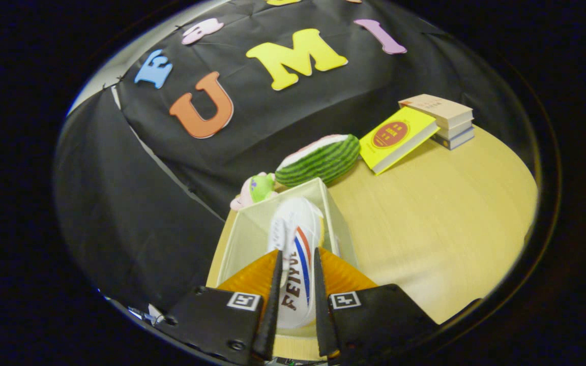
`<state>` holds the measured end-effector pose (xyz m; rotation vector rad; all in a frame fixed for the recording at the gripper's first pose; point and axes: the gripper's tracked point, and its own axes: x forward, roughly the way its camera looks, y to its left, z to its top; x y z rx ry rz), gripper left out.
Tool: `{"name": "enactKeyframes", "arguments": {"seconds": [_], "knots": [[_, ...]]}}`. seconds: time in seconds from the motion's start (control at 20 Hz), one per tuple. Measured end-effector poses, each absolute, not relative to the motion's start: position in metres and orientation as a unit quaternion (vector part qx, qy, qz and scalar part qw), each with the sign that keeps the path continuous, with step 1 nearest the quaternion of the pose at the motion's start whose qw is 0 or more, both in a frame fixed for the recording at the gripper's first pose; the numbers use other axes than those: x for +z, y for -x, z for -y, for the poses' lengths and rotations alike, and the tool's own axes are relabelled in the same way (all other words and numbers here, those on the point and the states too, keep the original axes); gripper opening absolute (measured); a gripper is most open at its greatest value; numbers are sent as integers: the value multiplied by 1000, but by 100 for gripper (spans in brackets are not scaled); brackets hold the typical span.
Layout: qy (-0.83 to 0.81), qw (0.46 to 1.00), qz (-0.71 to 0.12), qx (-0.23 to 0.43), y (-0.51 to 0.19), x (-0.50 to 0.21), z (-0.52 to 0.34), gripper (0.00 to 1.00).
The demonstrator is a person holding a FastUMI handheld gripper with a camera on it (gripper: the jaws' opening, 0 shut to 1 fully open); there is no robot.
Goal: Open the storage box then place both shoes into the box .Put the left shoe in first, then the right shoe, with the right side of both shoes facing outward in a uniform manner.
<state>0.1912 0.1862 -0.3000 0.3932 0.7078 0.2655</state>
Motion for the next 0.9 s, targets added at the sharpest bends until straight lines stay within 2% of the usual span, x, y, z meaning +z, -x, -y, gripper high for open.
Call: {"name": "enactKeyframes", "arguments": {"seconds": [0.05,0.15,0.55,0.9], "knots": [[-180,917,-324,147,-192,-297,-193,58],[-126,937,-303,118,-188,-286,-168,100],[-31,979,-186,70,-182,-225,-127,100],[-19,992,-101,74,-149,-149,-114,100]]}}
